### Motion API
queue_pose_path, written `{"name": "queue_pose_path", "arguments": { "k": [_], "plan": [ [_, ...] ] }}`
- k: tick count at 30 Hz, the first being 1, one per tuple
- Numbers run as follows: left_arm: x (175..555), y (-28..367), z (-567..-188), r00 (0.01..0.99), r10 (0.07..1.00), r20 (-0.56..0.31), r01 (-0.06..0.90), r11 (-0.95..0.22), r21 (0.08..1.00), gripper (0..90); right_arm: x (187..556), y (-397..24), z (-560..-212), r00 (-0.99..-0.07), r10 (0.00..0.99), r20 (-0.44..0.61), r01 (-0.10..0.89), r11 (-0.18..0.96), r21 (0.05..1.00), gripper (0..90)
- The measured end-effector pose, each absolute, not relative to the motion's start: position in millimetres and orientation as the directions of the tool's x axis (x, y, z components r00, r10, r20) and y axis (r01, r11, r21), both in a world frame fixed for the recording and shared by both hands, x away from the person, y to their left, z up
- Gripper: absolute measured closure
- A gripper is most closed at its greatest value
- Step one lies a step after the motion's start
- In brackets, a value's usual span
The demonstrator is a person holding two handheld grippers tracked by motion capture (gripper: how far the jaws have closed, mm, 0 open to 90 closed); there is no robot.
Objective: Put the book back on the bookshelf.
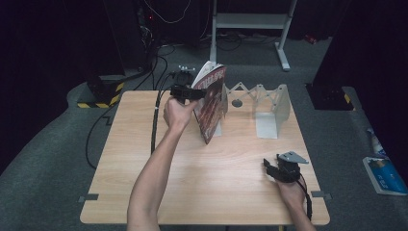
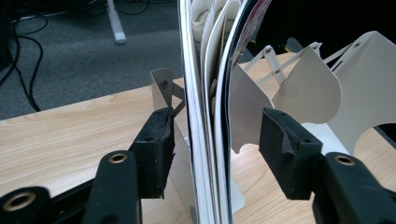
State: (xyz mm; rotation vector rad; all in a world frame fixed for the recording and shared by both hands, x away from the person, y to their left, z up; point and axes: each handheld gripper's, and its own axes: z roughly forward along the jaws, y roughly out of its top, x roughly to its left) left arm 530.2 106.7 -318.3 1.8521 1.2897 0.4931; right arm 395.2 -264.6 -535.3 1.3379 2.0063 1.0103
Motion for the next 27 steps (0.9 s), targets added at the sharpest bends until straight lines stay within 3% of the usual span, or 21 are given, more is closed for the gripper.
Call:
{"name": "queue_pose_path", "arguments": {
  "k": [27],
  "plan": [
    [518.6, 123.0, -313.0, 0.466, 0.874, -0.136, 0.539, -0.159, 0.827, 39.6, 395.1, -264.4, -535.1, -0.375, 0.927, -0.015, 0.539, 0.231, 0.81, 37.9]
  ]
}}
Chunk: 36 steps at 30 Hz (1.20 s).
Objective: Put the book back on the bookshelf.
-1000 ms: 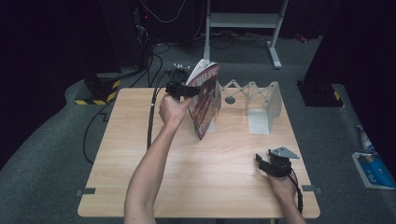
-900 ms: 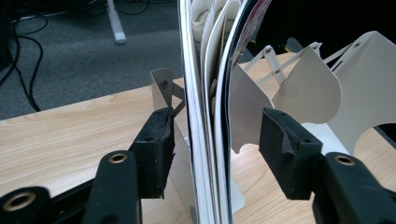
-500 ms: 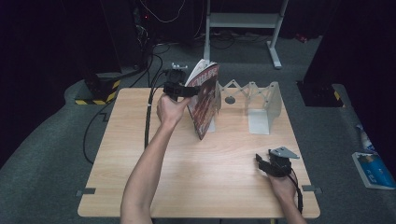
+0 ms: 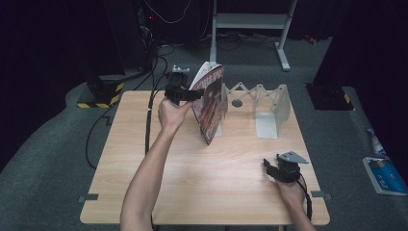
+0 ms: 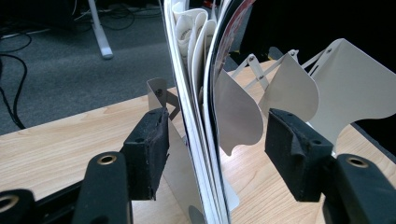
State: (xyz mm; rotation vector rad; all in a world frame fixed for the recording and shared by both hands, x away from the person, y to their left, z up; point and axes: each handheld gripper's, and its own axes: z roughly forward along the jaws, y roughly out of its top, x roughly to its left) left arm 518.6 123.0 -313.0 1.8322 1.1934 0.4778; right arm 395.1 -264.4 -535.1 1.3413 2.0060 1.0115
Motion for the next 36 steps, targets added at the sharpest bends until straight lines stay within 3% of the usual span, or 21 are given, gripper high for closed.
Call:
{"name": "queue_pose_path", "arguments": {
  "k": [36],
  "plan": [
    [502.0, 135.5, -300.5, 0.488, 0.864, -0.123, 0.5, -0.161, 0.851, 40.0, 395.4, -264.8, -535.5, -0.378, 0.926, -0.021, 0.535, 0.236, 0.811, 37.9]
  ]
}}
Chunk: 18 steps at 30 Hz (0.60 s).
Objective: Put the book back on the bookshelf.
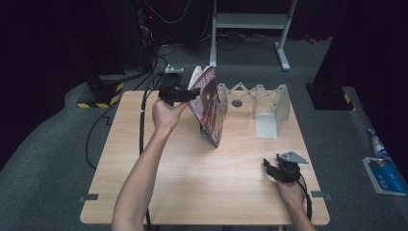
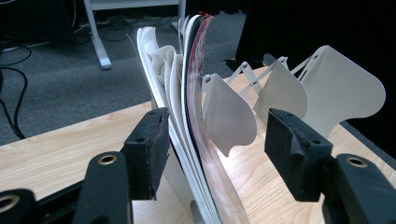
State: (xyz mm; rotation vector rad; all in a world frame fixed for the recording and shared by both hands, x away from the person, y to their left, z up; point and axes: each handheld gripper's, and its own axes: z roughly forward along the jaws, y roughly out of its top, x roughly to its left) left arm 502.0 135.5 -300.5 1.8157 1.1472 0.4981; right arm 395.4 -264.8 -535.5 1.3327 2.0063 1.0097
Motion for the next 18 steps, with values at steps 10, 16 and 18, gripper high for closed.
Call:
{"name": "queue_pose_path", "arguments": {
  "k": [10, 16, 18],
  "plan": [
    [496.4, 137.9, -297.4, 0.492, 0.864, -0.109, 0.488, -0.17, 0.856, 40.0, 395.4, -264.7, -535.5, -0.377, 0.926, -0.02, 0.535, 0.236, 0.811, 37.9],
    [493.2, 140.9, -294.6, 0.493, 0.862, -0.113, 0.48, -0.162, 0.862, 40.0, 395.3, -264.7, -535.4, -0.377, 0.926, -0.02, 0.536, 0.236, 0.811, 37.8],
    [492.4, 141.7, -294.1, 0.493, 0.863, -0.11, 0.477, -0.163, 0.864, 40.0, 395.3, -264.7, -535.4, -0.377, 0.926, -0.02, 0.536, 0.236, 0.811, 37.8]
  ]
}}
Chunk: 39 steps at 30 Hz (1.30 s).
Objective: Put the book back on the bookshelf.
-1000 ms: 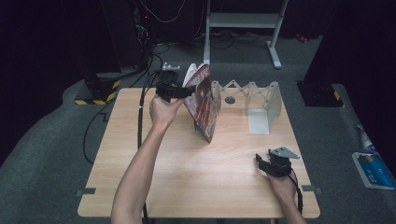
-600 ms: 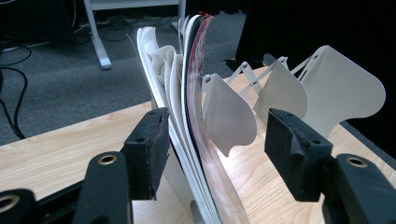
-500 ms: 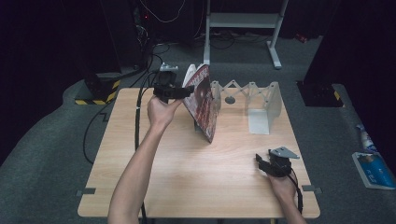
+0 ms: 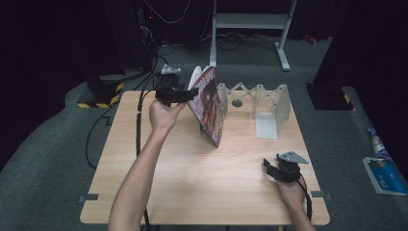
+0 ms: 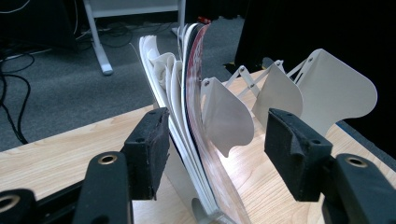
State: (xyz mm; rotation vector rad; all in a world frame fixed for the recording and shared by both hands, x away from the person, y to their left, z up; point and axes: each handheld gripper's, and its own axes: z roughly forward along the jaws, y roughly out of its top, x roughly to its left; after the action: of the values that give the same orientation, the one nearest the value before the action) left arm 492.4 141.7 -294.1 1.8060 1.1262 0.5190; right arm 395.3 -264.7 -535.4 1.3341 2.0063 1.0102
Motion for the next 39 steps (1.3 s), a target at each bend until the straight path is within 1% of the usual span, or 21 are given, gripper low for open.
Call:
{"name": "queue_pose_path", "arguments": {
  "k": [17, 32, 39],
  "plan": [
    [482.8, 158.7, -294.8, 0.48, 0.866, -0.14, 0.468, -0.118, 0.876, 40.1, 395.3, -264.6, -535.4, -0.378, 0.926, -0.02, 0.535, 0.236, 0.811, 37.8],
    [473.3, 174.3, -292.0, 0.476, 0.866, -0.154, 0.459, -0.095, 0.883, 40.1, 395.3, -264.7, -535.4, -0.381, 0.924, -0.02, 0.534, 0.238, 0.811, 37.7],
    [469.1, 179.5, -289.9, 0.479, 0.865, -0.147, 0.455, -0.101, 0.885, 40.6, 395.3, -264.6, -535.5, -0.381, 0.924, -0.02, 0.534, 0.238, 0.811, 37.7]
  ]
}}
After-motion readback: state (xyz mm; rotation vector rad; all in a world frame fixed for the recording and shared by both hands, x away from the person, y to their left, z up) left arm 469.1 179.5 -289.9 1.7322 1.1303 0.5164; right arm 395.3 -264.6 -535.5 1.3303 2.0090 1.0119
